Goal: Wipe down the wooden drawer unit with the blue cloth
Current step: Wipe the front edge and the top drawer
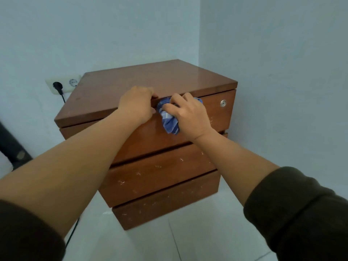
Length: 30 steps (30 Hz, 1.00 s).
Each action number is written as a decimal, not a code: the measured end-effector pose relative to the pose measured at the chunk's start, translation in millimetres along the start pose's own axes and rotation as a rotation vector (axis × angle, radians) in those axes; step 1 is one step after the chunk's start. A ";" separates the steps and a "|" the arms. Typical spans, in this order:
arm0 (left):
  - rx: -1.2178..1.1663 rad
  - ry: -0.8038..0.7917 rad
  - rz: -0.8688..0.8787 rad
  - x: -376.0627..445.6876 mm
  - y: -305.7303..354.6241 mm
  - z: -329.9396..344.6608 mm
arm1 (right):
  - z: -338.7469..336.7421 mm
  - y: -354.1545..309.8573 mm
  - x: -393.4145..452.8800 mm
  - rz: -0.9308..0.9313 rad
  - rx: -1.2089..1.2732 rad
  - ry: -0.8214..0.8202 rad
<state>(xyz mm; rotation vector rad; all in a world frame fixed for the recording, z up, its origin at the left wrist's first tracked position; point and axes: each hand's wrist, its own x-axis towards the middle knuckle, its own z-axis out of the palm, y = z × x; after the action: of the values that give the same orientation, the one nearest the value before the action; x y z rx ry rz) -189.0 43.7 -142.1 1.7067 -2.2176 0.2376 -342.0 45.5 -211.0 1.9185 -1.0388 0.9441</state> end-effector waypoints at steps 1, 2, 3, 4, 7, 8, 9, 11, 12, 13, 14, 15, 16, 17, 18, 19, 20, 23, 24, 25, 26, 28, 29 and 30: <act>0.009 0.012 0.004 1.7 3.2 1.7 | 3.2 2.6 0.4 -0.005 -0.001 -0.016; 0.018 0.027 0.002 4.3 5.4 3.0 | 6.9 4.9 -2.0 -0.008 0.002 -0.029; 0.022 0.038 -0.007 6.9 5.7 4.2 | 11.3 5.6 -6.8 -0.002 0.006 -0.040; 0.020 0.044 -0.018 9.4 5.2 4.6 | 16.5 5.1 -14.3 0.015 0.015 -0.045; 0.012 0.048 -0.042 14.6 3.9 5.5 | 31.8 -1.3 -42.9 0.069 0.060 -0.056; 0.006 0.048 -0.046 15.6 3.8 6.1 | 36.5 -3.9 -52.9 0.079 0.071 -0.070; -0.001 0.050 -0.050 16.1 3.9 6.7 | 41.0 -6.3 -61.9 0.086 0.079 -0.087; 0.002 0.063 -0.055 15.3 4.8 7.8 | 47.8 -9.7 -76.4 0.094 0.095 -0.115; 0.008 0.076 -0.054 14.7 4.8 8.5 | 50.2 -10.6 -82.4 0.088 0.100 -0.123; 0.010 0.087 -0.053 14.0 4.8 9.1 | 52.7 -11.2 -88.8 0.073 0.099 -0.136; 0.007 0.093 -0.056 13.1 5.0 9.5 | 55.1 -11.9 -95.8 0.056 0.093 -0.163; 0.004 0.095 -0.062 12.0 5.4 9.7 | 57.3 -12.8 -102.8 0.049 0.089 -0.202; 0.003 0.095 -0.069 10.6 6.1 9.5 | 59.0 -13.9 -109.4 0.056 0.091 -0.250; -0.001 0.094 -0.074 8.8 6.7 9.0 | 60.1 -15.4 -114.9 0.077 0.097 -0.298; -0.008 0.092 -0.075 7.3 7.0 8.6 | 60.3 -17.2 -118.4 0.104 0.106 -0.341; -0.012 0.091 -0.072 6.1 7.1 8.1 | 59.4 -19.0 -119.5 0.128 0.116 -0.371; -0.006 0.091 -0.067 5.2 7.4 7.2 | 56.3 -20.1 -117.8 0.146 0.125 -0.384; 0.027 0.070 -0.050 6.2 10.3 4.8 | 36.7 -15.2 -105.0 0.172 0.137 -0.305; 0.038 0.048 -0.052 7.7 11.3 4.5 | 28.0 -10.0 -98.6 0.167 0.138 -0.251; 0.046 0.019 -0.050 9.8 12.6 4.6 | 19.3 -3.0 -91.2 0.162 0.133 -0.195; 0.044 -0.012 -0.042 12.6 14.5 4.9 | 10.4 4.7 -82.2 0.157 0.118 -0.145; 0.016 -0.059 -0.007 19.9 21.3 6.4 | -2.1 20.2 -62.5 0.161 0.061 -0.062; 0.007 -0.075 0.023 24.7 26.1 8.1 | -4.2 27.5 -53.2 0.171 0.036 -0.030; 0.005 -0.090 0.056 29.6 30.9 10.2 | -4.5 34.0 -45.0 0.186 0.023 -0.010</act>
<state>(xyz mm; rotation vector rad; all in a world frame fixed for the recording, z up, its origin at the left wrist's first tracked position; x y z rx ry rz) -227.0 21.9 -138.9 1.6908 -2.3333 0.1826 -391.1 51.0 -238.6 1.8711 -1.2336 1.0539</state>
